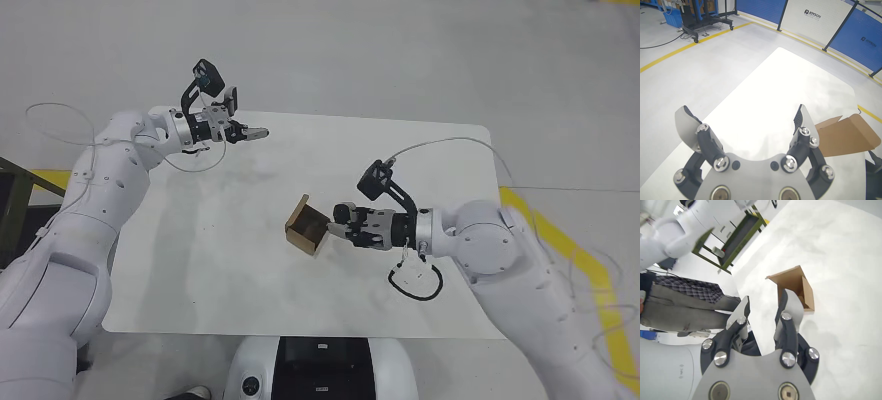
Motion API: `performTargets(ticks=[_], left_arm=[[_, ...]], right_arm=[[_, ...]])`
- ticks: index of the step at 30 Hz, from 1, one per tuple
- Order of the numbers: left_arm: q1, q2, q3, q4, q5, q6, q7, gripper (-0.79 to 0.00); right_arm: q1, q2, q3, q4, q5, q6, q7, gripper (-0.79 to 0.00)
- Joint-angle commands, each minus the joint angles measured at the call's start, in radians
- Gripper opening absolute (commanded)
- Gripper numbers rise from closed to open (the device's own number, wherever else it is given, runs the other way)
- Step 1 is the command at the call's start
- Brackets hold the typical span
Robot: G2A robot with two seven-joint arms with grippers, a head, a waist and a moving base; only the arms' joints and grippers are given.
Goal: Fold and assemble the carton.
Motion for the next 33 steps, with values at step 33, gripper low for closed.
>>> performTargets(ticks=[33], left_arm=[[0.0,0.0,0.0,0.0,0.0,0.0,0.0,0.0]], right_arm=[[0.293,-0.11,-0.396,0.178,-0.339,0.168,0.036,-0.785]])
